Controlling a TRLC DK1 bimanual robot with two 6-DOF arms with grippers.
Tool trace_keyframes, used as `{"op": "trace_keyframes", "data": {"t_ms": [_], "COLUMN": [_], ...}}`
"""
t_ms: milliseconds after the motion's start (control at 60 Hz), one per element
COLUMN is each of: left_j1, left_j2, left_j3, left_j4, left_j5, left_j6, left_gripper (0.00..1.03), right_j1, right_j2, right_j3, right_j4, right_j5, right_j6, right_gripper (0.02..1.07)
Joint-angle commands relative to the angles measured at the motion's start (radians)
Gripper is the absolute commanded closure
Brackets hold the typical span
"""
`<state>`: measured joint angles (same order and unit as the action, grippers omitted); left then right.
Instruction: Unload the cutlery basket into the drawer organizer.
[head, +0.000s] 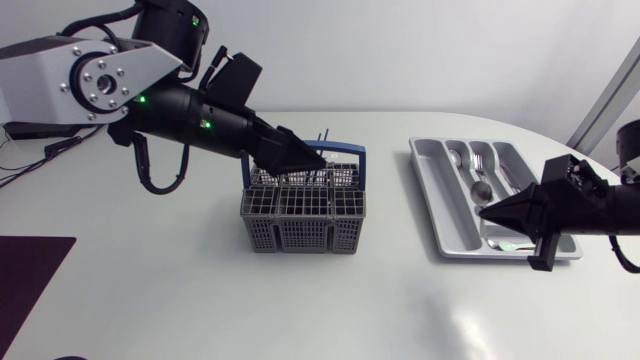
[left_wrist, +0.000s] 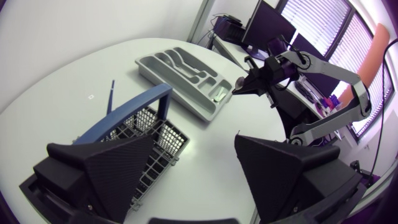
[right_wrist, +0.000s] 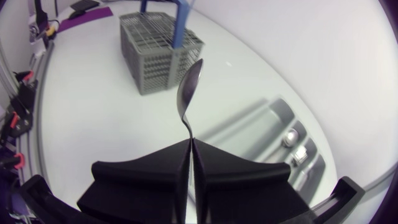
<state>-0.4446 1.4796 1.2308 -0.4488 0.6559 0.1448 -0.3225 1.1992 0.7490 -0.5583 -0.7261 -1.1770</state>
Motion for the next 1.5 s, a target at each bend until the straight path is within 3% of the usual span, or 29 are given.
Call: {"op": "trace_keyframes", "data": {"t_ms": [0,267,433,867,933,1083,1167,1333,1483], "left_j1": [0.014,0.009,0.012,0.041,0.041,0.043,0.046,0.08,0.093], "left_j2": [-0.015,-0.018,-0.016,-0.058,-0.07,-0.084,-0.096,-0.139,-0.173], "left_j3": [-0.034,-0.062,-0.073,-0.108,-0.12,-0.133,-0.145,-0.175,-0.223], "left_j4": [0.005,0.005,0.009,0.001,-0.001,-0.021,-0.025,-0.047,-0.05], "left_j5": [-0.032,-0.121,-0.171,-0.237,-0.248,-0.266,-0.277,-0.279,-0.3], "left_j6": [-0.027,-0.028,-0.024,-0.024,-0.024,-0.022,-0.017,-0.007,0.012], "left_gripper": [0.11,0.11,0.11,0.11,0.11,0.11,0.11,0.11,0.11], "right_j1": [-0.075,-0.201,-0.233,-0.231,-0.222,-0.202,-0.196,-0.173,-0.064], "right_j2": [0.028,0.155,0.3,0.422,0.412,0.335,0.27,0.097,-0.004], "right_j3": [-0.068,-0.192,-0.188,-0.211,-0.24,-0.29,-0.298,-0.257,-0.195], "right_j4": [0.089,0.497,0.686,0.891,0.911,0.914,0.893,0.71,0.548], "right_j5": [0.053,0.249,0.332,0.487,0.504,0.51,0.508,0.482,0.462], "right_j6": [-0.046,-0.088,-0.09,-0.154,-0.168,-0.17,-0.148,-0.069,0.088], "right_gripper": [1.01,1.01,1.01,1.0,0.91,0.38,0.22,0.17,0.15]}}
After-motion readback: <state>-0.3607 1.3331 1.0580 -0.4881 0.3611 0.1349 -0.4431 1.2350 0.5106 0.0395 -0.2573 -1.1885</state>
